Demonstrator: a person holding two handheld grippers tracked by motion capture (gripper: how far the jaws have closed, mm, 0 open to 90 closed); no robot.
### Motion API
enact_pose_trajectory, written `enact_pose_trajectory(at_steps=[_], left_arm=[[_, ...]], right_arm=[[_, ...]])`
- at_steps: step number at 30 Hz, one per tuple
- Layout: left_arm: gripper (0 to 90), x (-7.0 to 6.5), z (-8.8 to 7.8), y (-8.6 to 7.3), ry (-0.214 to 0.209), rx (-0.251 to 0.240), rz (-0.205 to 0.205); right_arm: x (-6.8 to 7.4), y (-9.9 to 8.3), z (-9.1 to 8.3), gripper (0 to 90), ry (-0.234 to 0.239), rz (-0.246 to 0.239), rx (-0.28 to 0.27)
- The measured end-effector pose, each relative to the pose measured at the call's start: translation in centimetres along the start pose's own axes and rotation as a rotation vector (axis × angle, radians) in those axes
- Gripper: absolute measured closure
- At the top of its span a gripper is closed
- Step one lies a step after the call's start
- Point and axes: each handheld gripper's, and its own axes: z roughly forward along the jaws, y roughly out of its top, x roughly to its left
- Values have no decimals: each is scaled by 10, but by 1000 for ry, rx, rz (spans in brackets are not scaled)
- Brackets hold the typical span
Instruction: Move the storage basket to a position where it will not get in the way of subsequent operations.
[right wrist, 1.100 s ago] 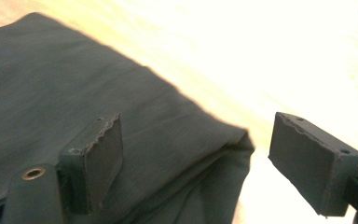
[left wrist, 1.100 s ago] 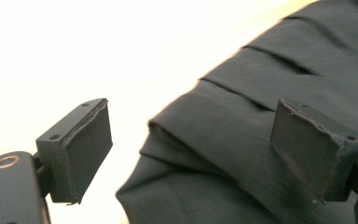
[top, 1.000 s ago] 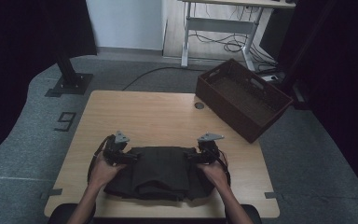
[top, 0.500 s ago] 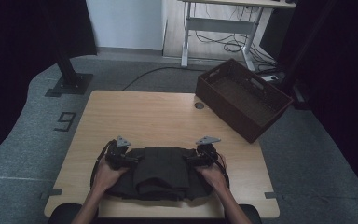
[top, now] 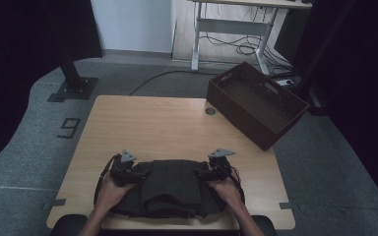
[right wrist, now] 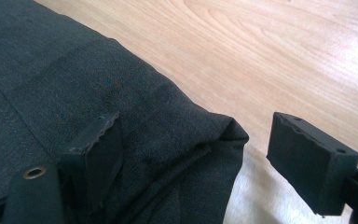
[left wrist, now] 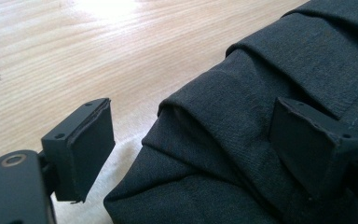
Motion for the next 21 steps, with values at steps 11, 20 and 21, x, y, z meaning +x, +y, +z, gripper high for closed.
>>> enact_pose_trajectory(at_steps=[11,20,21], left_arm=[[143,-13,-9,-10,-24,5,-2],[143,-27,-20,-22,-42,10,8],[143,-27,-20,-22,-42,10,8]], right_arm=[[6,-12,-13,183,19,-6,10],[13,-23,-25,183,40,-7,17],[13,-23,-25,183,40,-7,17]])
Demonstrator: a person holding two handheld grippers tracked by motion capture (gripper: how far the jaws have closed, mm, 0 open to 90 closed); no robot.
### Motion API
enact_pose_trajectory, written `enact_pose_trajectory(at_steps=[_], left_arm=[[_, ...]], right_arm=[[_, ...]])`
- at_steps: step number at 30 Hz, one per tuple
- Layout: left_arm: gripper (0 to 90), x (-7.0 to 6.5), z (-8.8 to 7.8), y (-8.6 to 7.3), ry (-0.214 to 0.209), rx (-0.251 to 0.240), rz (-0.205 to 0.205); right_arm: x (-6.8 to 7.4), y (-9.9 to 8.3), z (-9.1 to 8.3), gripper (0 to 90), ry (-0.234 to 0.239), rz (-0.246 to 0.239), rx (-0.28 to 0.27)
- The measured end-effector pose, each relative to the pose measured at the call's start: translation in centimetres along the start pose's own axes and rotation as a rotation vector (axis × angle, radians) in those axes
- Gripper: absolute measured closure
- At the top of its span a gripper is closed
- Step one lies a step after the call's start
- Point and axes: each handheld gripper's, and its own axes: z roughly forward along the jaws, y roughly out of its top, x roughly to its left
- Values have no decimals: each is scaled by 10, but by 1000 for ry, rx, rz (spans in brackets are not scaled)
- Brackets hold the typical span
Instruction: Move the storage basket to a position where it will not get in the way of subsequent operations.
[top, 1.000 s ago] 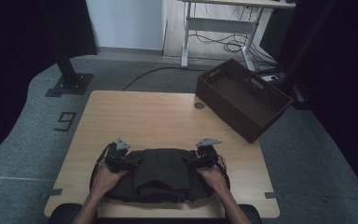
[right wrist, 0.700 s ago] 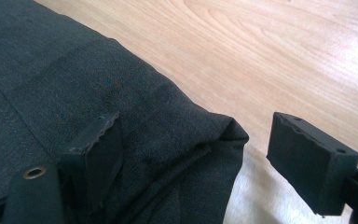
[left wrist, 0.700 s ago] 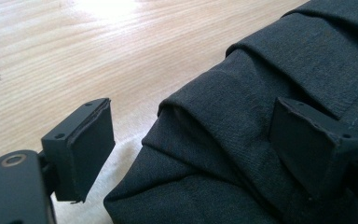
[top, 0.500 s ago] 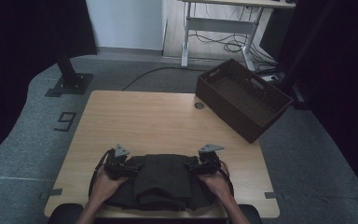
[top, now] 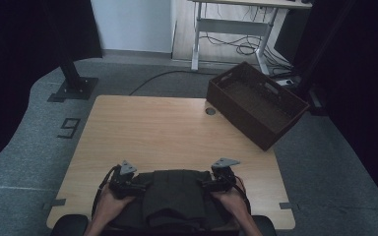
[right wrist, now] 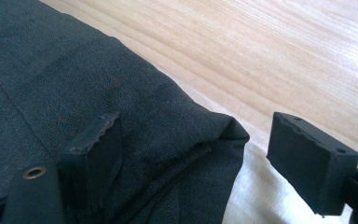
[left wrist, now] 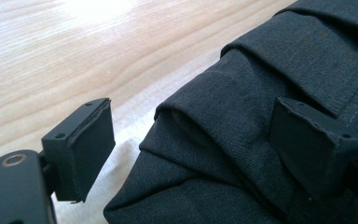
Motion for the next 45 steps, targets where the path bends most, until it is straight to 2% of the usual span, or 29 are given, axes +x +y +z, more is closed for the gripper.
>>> enact_pose_trajectory(at_steps=[9,12,18,20,24,31,32,33,34,36,41,44,45], left_arm=[[144,-12,-10,-11,-16,1,11],[144,-15,-12,-14,-20,0,16],[142,-14,-12,-11,-28,4,32],[139,-13,-14,-8,-31,1,53],[117,-8,-17,-2,-38,-10,51],[109,5,-27,8,13,-29,58],[106,10,-30,10,34,-33,60],[104,10,-30,10,34,-33,60],[92,17,-32,10,58,-36,64],[63,23,-32,9,98,-29,71],[0,39,-28,2,158,-1,73],[0,45,-27,-2,167,-4,56],[0,52,-26,-5,171,-7,39]], right_arm=[[11,-13,-13,183,14,-10,6],[14,-18,-17,183,19,3,4],[15,-20,-19,183,19,6,1],[16,-18,-20,175,16,-4,7],[14,-14,-21,157,23,-2,11],[11,-6,-27,142,41,-2,-5],[10,-4,-28,143,39,-5,-7],[10,-4,-28,143,39,-5,-7],[8,-1,-29,142,45,-5,-2],[6,1,-30,135,39,-14,-2],[-2,6,-32,72,20,-15,-14],[-6,8,-32,42,10,-22,-16],[-9,10,-32,11,-3,-30,-19]])
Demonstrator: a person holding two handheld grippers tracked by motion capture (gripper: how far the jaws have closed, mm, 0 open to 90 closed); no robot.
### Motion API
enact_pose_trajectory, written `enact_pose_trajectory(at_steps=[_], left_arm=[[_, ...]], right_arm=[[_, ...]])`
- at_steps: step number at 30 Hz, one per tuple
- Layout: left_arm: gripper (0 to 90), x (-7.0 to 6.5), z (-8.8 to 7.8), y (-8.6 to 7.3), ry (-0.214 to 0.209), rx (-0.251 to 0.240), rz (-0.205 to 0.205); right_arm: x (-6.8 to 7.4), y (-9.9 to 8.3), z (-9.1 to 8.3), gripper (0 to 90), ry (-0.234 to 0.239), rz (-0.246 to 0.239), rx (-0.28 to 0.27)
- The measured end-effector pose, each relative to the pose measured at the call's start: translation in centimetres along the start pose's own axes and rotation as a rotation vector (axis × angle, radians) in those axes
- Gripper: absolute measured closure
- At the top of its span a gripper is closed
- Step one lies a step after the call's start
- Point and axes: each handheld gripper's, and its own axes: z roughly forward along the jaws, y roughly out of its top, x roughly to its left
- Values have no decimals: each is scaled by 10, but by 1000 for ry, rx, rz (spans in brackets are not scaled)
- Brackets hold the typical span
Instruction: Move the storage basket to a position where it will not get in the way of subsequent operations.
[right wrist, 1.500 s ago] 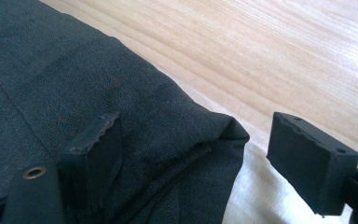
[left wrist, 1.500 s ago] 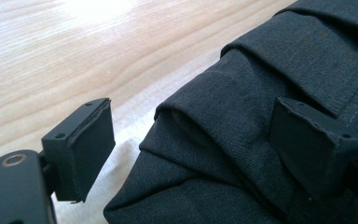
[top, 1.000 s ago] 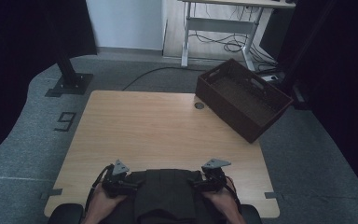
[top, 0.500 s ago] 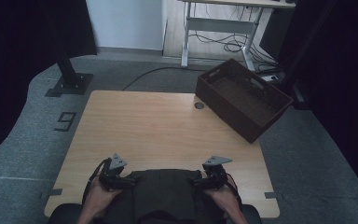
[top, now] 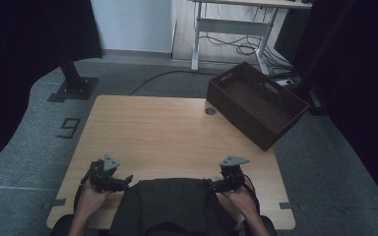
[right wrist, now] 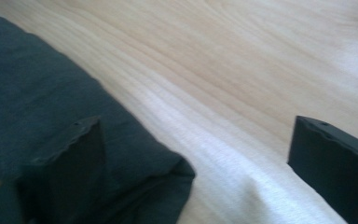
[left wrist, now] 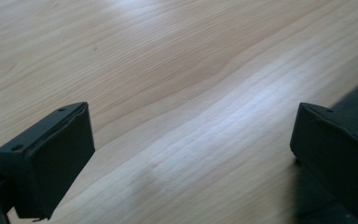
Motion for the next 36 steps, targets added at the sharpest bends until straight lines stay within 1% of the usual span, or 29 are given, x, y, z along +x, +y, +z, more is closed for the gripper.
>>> enact_pose_trajectory(at_steps=[2,3,4,8,9,10,15,17,18,21,24,26,27,30,33,34,36], left_arm=[[0,7,3,-4,-1,-3,-17],[0,7,3,-4,-1,-3,-17],[0,13,6,-9,-7,1,-40],[0,21,13,-17,-22,8,-74],[0,21,13,-17,-22,8,-74],[0,22,16,-19,-26,18,-79],[0,24,22,-22,-24,49,-84],[0,24,23,-23,-24,54,-86],[0,24,24,-24,-26,62,-90],[0,26,25,-24,-38,63,-99],[0,26,25,-25,-37,59,-107],[0,26,26,-25,-36,58,-108],[0,26,26,-25,-35,57,-108],[0,26,26,-25,-36,58,-108],[0,26,26,-25,-36,58,-108],[0,26,26,-25,-36,57,-109],[0,27,26,-25,-36,58,-109]], right_arm=[[-3,1,0,0,-11,-5,-1],[-3,1,0,0,-11,-5,-1],[-8,4,-1,0,-24,-14,-5],[-15,7,-3,0,-47,-19,-6],[-15,7,-3,0,-47,-19,-6],[-19,9,-4,0,-53,-18,-9],[-27,11,-7,0,-62,-11,-20],[-29,12,-7,0,-61,-6,-21],[-34,13,-8,0,-65,4,-23],[-40,15,-10,0,-70,13,-26],[-45,17,-12,0,-75,20,-29],[-47,18,-13,0,-78,22,-30],[-50,20,-14,0,-85,20,-29],[-54,23,-15,0,-92,19,-31],[-57,25,-17,0,-89,21,-29],[-61,27,-18,0,-89,19,-23],[-64,28,-20,0,-87,25,-24]])
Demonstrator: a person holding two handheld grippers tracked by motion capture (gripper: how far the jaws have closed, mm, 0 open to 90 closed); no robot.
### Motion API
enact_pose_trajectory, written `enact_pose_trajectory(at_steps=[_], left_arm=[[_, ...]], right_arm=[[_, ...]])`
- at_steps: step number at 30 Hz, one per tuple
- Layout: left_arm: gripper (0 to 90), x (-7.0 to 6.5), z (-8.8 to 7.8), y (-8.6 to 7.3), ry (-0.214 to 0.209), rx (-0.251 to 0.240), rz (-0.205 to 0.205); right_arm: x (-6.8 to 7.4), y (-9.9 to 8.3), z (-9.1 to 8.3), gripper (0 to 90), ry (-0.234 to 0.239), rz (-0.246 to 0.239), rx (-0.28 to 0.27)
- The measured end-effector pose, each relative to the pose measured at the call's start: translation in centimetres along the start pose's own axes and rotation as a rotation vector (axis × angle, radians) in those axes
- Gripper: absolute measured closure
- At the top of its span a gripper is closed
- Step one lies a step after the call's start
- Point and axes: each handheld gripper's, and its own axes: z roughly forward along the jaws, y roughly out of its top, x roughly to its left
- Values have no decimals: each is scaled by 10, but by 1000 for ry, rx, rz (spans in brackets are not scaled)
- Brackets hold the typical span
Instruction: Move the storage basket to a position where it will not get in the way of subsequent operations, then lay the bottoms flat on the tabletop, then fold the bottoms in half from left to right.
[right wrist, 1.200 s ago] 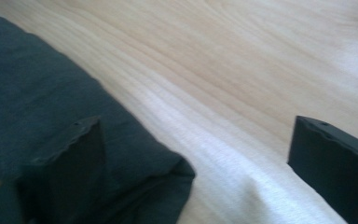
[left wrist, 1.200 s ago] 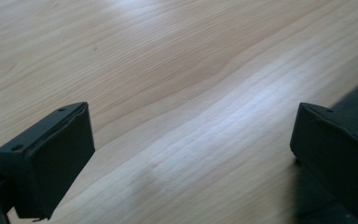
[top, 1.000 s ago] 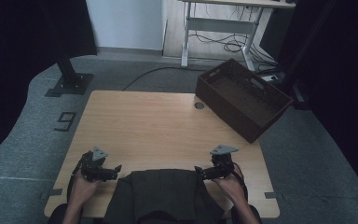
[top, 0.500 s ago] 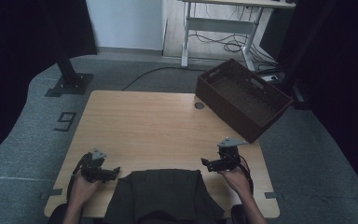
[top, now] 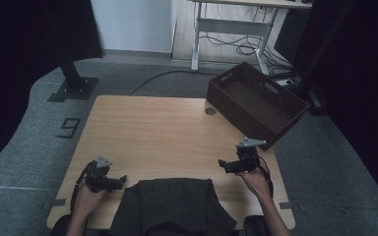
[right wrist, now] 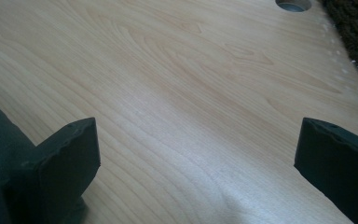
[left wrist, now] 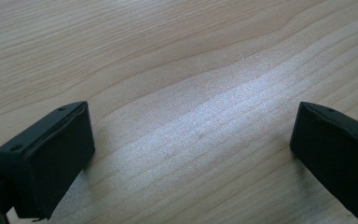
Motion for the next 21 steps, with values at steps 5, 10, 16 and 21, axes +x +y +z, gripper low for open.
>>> enact_pose_trajectory(at_steps=[5,10,16,21], left_arm=[[0,0,0,0,0,-1,0],[0,0,0,0,0,-1,-1],[0,0,0,0,0,-1,-1],[0,0,0,0,0,-1,-1]], right_arm=[[-8,4,-3,0,-12,6,-2],[-18,10,-5,0,-35,14,-5],[-33,20,-12,0,-64,33,-21],[-47,29,-20,0,-102,49,-37]])
